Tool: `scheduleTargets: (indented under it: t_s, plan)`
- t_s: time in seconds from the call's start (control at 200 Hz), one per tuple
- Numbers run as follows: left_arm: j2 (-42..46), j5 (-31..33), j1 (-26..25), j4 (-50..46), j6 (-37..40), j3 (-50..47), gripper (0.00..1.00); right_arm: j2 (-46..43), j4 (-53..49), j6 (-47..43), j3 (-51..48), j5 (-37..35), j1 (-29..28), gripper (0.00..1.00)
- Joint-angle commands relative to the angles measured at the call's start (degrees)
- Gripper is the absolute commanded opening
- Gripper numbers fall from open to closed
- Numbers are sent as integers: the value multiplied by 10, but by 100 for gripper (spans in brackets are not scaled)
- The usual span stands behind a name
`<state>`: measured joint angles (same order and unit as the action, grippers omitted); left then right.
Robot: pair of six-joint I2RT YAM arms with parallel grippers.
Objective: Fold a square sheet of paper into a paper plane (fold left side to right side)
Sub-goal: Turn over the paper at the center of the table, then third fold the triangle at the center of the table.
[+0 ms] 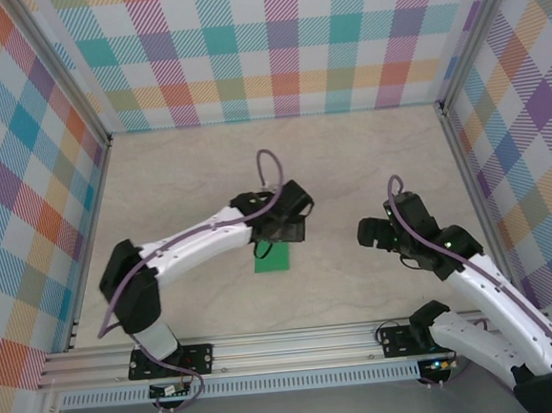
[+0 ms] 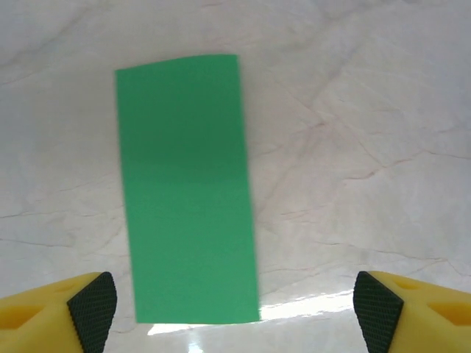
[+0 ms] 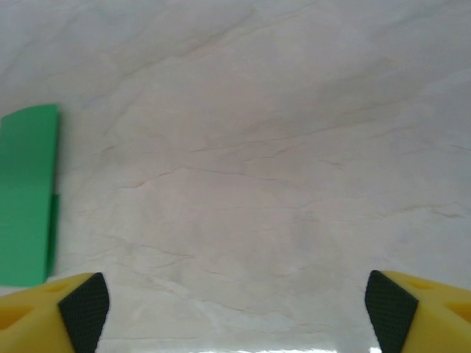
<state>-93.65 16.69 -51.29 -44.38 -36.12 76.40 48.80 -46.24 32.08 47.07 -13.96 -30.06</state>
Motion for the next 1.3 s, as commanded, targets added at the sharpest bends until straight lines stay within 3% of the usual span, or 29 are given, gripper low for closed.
scheduleTargets:
  t_s: [0.0, 0.11, 0.205, 0.32, 0.53, 0.715, 1.295]
  plan:
    - [81, -63, 50, 96, 1, -108, 92, 76, 128, -4, 2, 158, -3, 82]
    - [167, -88, 94, 146, 4, -196, 96, 176, 237, 26, 10, 253, -4, 69]
    - [227, -130, 133, 191, 6, -260, 97, 265, 307, 53, 36, 302, -7, 49]
    - [285, -207, 195, 260, -4, -337, 98, 364, 352, 70, 81, 327, -11, 33]
    - [315, -336, 282, 376, -29, -425, 99, 516, 363, 75, 172, 337, -24, 15]
    - [289, -357, 291, 401, -22, -434, 98, 593, 377, 65, 225, 335, -31, 8]
    - [225, -395, 291, 419, -5, -422, 96, 684, 293, 3, 282, 264, -37, 7]
